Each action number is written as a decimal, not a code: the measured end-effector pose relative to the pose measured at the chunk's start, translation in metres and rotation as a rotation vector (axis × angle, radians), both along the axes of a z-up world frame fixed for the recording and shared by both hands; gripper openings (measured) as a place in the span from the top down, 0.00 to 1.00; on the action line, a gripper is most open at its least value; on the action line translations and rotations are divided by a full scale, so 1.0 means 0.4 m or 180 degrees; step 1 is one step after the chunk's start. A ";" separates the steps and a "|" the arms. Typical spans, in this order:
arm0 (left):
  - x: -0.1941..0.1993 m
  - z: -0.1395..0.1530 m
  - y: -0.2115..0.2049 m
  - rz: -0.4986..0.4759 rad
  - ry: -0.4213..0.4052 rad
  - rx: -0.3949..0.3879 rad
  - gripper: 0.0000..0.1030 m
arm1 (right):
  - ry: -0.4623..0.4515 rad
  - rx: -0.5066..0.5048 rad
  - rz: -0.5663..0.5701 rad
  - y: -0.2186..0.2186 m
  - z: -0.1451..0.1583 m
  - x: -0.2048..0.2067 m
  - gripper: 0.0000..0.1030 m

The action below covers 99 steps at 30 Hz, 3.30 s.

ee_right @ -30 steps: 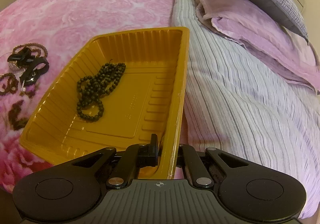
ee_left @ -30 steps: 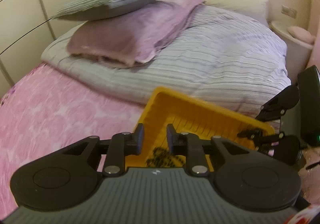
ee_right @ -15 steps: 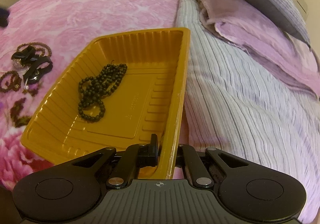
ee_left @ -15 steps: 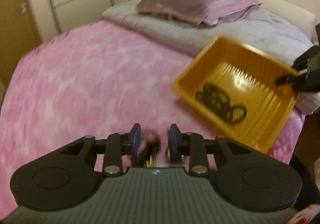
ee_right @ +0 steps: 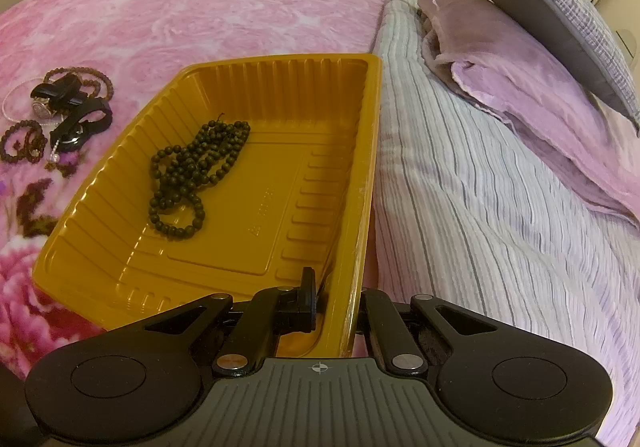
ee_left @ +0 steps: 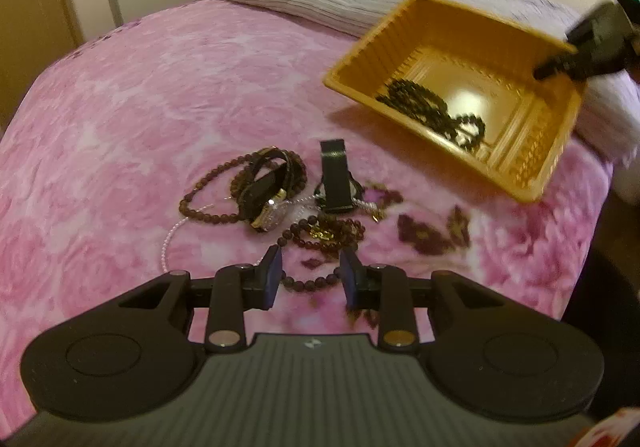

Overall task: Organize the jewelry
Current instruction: 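Return the left gripper to the pile and grasp the brown bead bracelet, then carry the bracelet into the tray and open the left gripper, then return the left gripper to the pile and grasp the red bead strand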

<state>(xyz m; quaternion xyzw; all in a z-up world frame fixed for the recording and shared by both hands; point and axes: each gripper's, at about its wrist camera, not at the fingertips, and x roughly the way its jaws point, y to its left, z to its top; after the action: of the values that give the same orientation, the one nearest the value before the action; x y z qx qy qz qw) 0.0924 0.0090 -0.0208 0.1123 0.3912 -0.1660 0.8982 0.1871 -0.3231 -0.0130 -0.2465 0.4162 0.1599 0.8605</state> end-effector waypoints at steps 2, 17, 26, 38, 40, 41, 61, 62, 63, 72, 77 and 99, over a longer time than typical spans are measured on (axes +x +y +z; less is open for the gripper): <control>0.004 -0.015 -0.008 -0.0120 0.0010 0.0043 0.73 | 0.0000 -0.0012 0.0004 0.001 0.000 0.002 0.95; 0.025 -0.064 -0.078 -0.0596 -0.0006 0.0412 0.94 | 0.0006 -0.0041 -0.0040 0.005 -0.003 0.008 0.95; 0.041 0.080 -0.058 -0.0371 -0.0203 -0.0122 0.94 | -0.0018 -0.0035 -0.0053 0.007 -0.001 0.004 0.95; 0.110 0.138 -0.245 -0.0544 -0.0334 -0.0449 0.94 | -0.0038 0.0008 -0.0055 0.005 0.001 0.000 0.95; 0.121 0.131 -0.282 -0.0603 -0.0316 -0.0492 0.94 | -0.0038 0.0015 -0.0058 0.005 0.001 -0.001 0.95; 0.126 0.127 -0.299 -0.0633 -0.0301 -0.0519 0.94 | -0.0036 0.0024 -0.0063 0.004 0.001 -0.001 0.95; 0.107 0.074 -0.255 -0.0357 -0.0141 -0.0695 0.79 | -0.0041 0.0071 -0.0069 -0.001 0.000 -0.004 0.95; 0.101 0.069 -0.222 -0.0245 -0.0141 -0.0654 0.79 | -0.0043 0.0071 -0.0069 0.001 0.000 -0.005 0.95; 0.093 0.065 -0.191 -0.0144 -0.0146 -0.0617 0.79 | -0.0041 0.0071 -0.0070 0.000 -0.001 -0.004 0.95; 0.016 0.011 0.024 0.0541 -0.0154 -0.0282 0.79 | -0.0031 0.0068 -0.0080 -0.002 -0.001 -0.003 0.95; 0.007 -0.023 0.029 0.0585 -0.0094 -0.0306 0.79 | -0.0026 0.0057 -0.0081 -0.002 -0.001 -0.002 0.95; 0.102 -0.119 -0.029 0.0686 0.0013 -0.0282 0.82 | -0.0005 0.0032 -0.0093 -0.003 -0.007 0.002 0.95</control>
<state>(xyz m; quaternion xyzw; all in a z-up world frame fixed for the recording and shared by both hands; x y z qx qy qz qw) 0.1332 -0.0025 -0.0684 0.0294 0.3951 -0.0857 0.9142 0.1877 -0.3242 -0.0157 -0.2362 0.4183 0.1493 0.8642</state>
